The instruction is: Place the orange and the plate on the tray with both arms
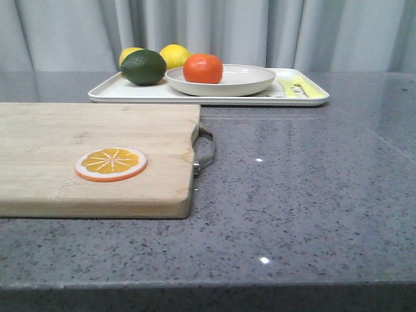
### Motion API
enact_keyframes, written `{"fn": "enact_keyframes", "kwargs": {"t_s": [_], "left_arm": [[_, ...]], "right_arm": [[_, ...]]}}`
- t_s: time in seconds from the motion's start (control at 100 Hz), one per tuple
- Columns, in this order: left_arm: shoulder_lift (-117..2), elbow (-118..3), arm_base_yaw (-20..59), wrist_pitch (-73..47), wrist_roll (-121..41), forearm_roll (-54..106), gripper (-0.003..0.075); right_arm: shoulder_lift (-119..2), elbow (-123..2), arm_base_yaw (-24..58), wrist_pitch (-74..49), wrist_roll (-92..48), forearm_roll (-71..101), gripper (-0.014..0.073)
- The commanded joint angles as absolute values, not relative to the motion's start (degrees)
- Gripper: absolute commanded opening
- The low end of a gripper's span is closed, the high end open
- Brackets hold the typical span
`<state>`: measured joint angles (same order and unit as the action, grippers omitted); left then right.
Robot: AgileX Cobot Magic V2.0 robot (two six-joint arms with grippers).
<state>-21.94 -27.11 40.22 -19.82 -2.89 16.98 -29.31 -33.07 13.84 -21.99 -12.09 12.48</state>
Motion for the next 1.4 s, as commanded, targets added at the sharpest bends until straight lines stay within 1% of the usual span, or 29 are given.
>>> {"fn": "enact_keyframes", "kwargs": {"t_s": [0.0, 0.36, 1.39], "left_arm": [[-20.09, -27.42, 40.0, -15.33, -2.9, 17.95, -0.002], [-18.01, -25.64, 40.0, -15.54, -2.9, 17.95, -0.002], [-18.01, -25.64, 40.0, -15.53, -2.9, 17.95, -0.002]], "right_arm": [[-26.88, -31.77, 13.85, -17.13, -12.63, 12.63, -0.0075], [-16.16, -24.32, 13.85, -17.21, -12.63, 12.63, -0.0075], [-15.98, -24.22, 13.85, -17.23, -12.63, 12.69, -0.0075]]}}
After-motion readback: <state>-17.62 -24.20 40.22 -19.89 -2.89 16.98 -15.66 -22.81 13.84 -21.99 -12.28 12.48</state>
